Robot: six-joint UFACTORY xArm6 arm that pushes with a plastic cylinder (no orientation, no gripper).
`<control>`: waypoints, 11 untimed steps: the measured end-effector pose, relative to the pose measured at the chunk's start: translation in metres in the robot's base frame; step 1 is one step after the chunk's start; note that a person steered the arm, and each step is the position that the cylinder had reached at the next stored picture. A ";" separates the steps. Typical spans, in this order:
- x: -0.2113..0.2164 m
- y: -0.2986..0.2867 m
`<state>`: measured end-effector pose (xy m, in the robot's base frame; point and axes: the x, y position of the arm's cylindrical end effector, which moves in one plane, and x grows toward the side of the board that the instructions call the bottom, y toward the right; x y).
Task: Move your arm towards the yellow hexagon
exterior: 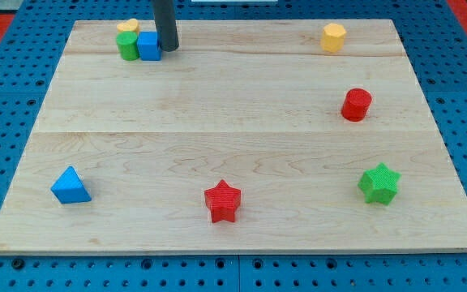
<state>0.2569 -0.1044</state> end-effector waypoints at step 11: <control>-0.036 0.270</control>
